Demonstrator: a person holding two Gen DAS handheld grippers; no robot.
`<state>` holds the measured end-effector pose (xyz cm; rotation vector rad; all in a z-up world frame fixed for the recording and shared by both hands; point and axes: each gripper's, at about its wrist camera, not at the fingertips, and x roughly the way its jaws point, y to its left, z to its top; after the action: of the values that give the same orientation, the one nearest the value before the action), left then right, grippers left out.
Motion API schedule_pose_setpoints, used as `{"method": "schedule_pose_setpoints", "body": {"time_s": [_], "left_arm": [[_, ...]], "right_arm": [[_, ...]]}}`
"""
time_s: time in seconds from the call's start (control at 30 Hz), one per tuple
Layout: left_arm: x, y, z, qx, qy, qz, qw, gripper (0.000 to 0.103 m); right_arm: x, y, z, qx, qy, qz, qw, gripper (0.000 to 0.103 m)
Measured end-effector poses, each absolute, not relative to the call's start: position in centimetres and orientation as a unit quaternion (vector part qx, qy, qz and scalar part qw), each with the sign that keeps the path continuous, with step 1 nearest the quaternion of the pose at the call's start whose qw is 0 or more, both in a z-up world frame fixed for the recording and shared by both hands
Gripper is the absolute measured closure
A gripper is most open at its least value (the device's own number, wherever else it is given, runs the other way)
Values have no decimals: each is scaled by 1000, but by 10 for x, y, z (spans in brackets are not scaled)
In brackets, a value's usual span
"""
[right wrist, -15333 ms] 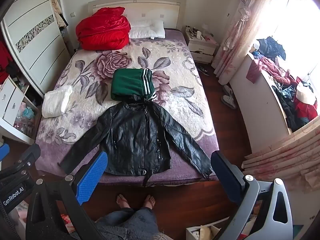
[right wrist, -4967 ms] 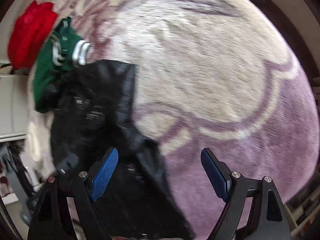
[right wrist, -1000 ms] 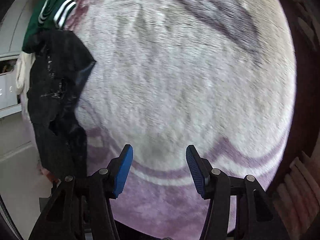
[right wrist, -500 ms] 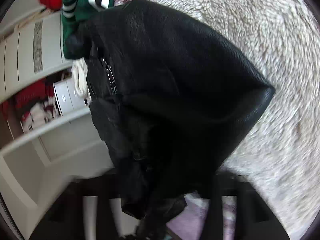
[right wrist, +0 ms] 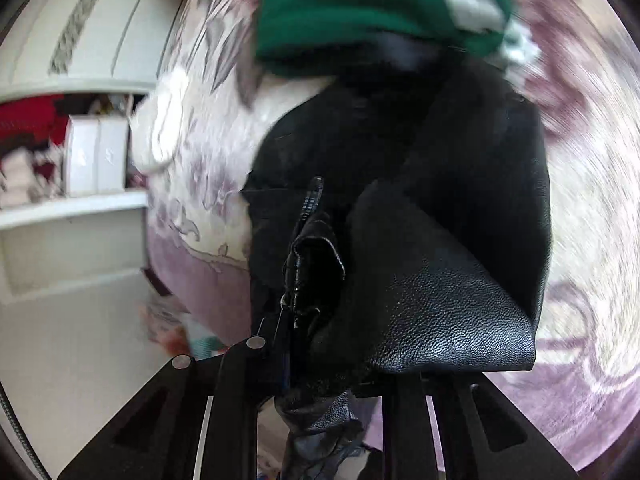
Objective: Fold large clothes
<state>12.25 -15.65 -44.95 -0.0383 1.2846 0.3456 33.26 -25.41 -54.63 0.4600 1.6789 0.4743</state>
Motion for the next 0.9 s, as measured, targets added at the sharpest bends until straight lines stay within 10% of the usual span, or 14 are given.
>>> {"method": "schedule_pose_setpoints", "body": {"time_s": [0.3, 0.43, 0.53, 0.73, 0.8, 0.9], "left_arm": [[141, 32, -560, -257, 650, 101, 708, 83], [126, 73, -593, -355, 653, 27, 668, 73], [99, 89, -588, -409, 637, 4, 653, 72], [73, 97, -560, -372, 643, 47, 667, 68], [80, 106, -543, -352, 638, 66, 682, 52], [101, 100, -529, -308, 631, 82, 707, 28]], "right_arm": [[385, -32, -652, 96, 788, 104, 600, 77], [394, -4, -674, 102, 812, 104, 566, 38], [397, 4, -648, 109, 810, 142, 559, 32], [387, -40, -588, 189, 772, 224, 565, 32], [383, -57, -589, 180, 768, 196, 583, 35], [382, -51, -624, 190, 775, 196, 571, 66]]}}
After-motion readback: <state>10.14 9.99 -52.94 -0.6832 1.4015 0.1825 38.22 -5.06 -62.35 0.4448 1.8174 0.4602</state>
